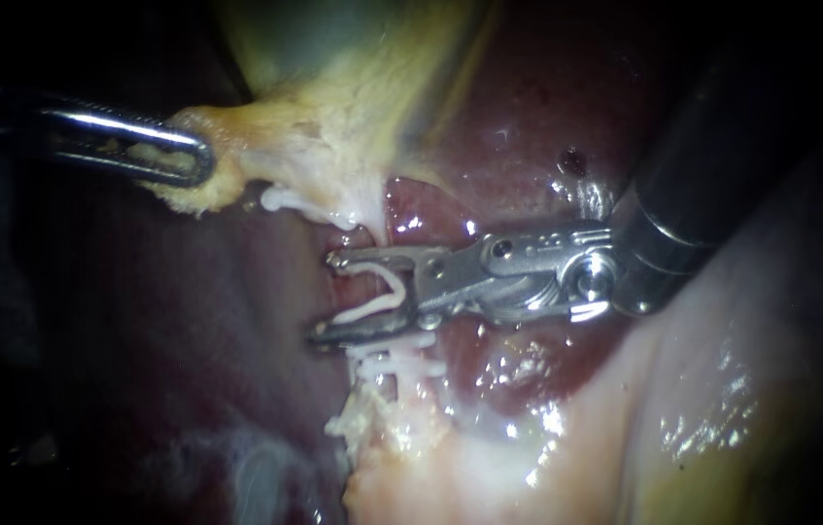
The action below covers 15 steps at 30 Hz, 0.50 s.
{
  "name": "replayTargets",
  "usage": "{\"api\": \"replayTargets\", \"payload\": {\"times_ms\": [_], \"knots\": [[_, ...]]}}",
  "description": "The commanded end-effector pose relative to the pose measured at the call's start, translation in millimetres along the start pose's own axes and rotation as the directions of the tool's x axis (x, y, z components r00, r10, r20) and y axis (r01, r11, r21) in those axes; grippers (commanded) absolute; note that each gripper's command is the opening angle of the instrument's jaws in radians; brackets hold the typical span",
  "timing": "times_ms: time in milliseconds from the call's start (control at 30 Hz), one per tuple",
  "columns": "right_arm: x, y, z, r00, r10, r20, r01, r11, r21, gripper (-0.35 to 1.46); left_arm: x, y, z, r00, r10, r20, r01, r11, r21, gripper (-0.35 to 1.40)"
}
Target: Clipping third clip right tube
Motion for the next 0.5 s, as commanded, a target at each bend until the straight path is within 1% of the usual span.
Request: {"api": "replayTargets", "payload": {"times_ms": [33,367,500], "knots": [[0.0,0.0,0.0,1.000,0.000,0.000,0.000,1.000,0.000,0.49,0.0,0.0,0.0,1.0000,0.000,0.000,0.000,1.000,0.000,-0.35],[0.0,-0.2,-0.3,1.000,-0.001,0.000,0.001,1.000,0.003,0.49,0.2,0.0,-0.2,1.0000,-0.001,0.001,0.001,1.000,-0.002,-0.35],[0.2,-0.5,-1.3,1.000,0.000,0.000,0.000,1.000,0.009,0.49,0.4,0.0,-0.4,1.0000,-0.002,0.002,0.002,1.000,-0.004,-0.35]]}}
